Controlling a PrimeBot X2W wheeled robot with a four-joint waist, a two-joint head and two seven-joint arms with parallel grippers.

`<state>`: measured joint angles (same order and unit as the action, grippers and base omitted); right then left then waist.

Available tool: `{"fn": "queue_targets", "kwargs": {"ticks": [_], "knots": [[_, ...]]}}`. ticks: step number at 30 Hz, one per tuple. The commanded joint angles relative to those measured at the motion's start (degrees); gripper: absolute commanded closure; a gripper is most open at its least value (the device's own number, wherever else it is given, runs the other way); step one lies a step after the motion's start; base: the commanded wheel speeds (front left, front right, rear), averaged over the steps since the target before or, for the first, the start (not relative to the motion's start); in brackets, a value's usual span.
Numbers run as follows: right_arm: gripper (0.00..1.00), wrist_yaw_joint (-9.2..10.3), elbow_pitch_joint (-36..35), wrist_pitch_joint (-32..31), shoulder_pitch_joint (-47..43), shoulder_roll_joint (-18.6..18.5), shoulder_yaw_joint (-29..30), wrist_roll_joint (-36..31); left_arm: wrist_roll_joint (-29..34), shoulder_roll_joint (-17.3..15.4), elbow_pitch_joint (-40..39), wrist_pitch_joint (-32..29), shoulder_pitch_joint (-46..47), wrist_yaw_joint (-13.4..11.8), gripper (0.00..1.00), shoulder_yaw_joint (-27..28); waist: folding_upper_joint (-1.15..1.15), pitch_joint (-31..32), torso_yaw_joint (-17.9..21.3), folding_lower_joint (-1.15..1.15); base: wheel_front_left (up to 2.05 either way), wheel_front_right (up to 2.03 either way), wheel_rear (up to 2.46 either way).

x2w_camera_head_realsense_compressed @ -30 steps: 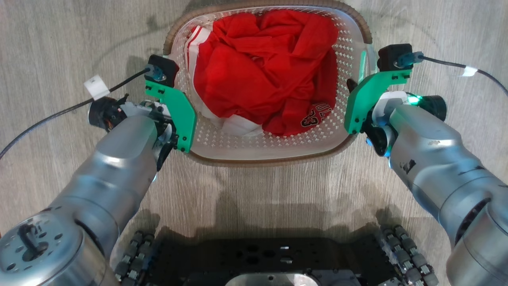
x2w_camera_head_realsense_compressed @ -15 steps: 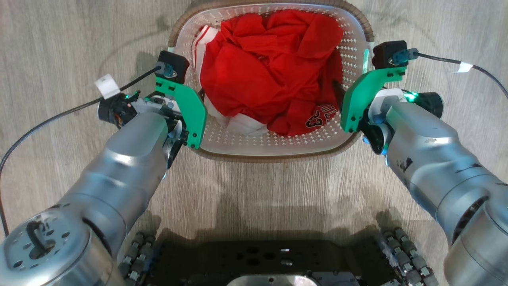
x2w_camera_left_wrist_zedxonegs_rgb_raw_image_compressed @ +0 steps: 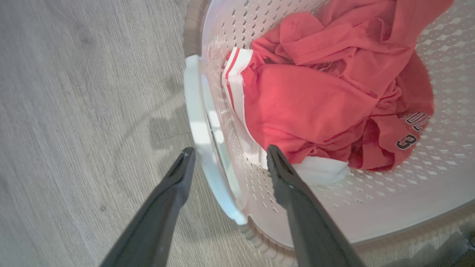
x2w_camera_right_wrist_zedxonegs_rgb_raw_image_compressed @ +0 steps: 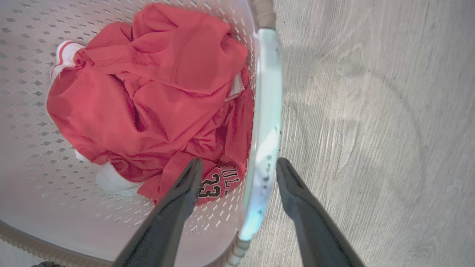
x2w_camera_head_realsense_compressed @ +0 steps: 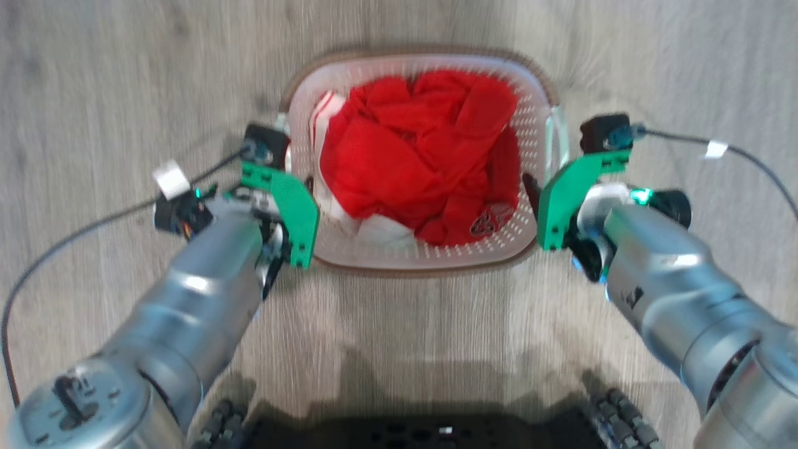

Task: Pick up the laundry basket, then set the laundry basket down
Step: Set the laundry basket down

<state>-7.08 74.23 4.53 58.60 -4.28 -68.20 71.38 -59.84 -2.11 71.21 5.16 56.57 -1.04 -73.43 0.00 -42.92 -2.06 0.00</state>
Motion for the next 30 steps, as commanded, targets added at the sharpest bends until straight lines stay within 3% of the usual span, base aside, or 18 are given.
{"fn": "queue_targets", "kwargs": {"ticks": [1, 11, 15, 21, 26, 30], "knots": [[0.0, -0.41, -0.3, -0.3, -4.5, 0.6, 0.4, -0.6, -0.1, -0.8, 0.2, 0.5, -1.8, -0.4, 0.0, 0.6, 0.0, 4.6, 0.9, 0.0, 0.0, 0.0, 0.0], [0.0, -0.41, -0.3, 0.0, -9.9, 0.9, 2.0, -3.0, 0.2, -0.8, 1.7, 3.0, -9.0, 0.3, 0.0, 0.5, 0.0, 19.6, 1.9, 0.0, 0.0, 0.0, 0.0], [0.0, -0.41, -0.3, 3.7, -12.8, 1.3, 3.3, -2.9, -0.7, -0.8, 2.0, 7.1, -12.6, 0.4, 0.0, 1.2, 0.0, 28.2, 2.2, 0.0, 0.0, 0.0, 0.0], [0.0, -0.41, -1.8, 9.0, -15.2, 1.4, 4.5, -2.0, -1.7, -1.2, 1.4, 9.7, -14.0, 0.6, 0.0, 4.1, 0.0, 35.1, 2.3, 0.0, 0.0, 0.0, 0.0], [0.0, -0.41, -4.5, 10.4, -13.9, 1.0, 8.4, -3.7, 2.4, -4.8, -8.5, 9.8, -13.1, -3.3, 0.0, 12.6, 0.0, 37.9, 2.0, 0.0, 0.0, 0.0, 0.0], [0.0, -0.41, -11.5, 10.4, -14.1, -2.2, 18.8, -11.6, 10.8, -8.4, -21.9, 9.8, -17.4, -8.4, 0.0, 24.9, 0.0, 39.3, 1.7, 0.0, 0.0, 0.0, 0.0]]}}
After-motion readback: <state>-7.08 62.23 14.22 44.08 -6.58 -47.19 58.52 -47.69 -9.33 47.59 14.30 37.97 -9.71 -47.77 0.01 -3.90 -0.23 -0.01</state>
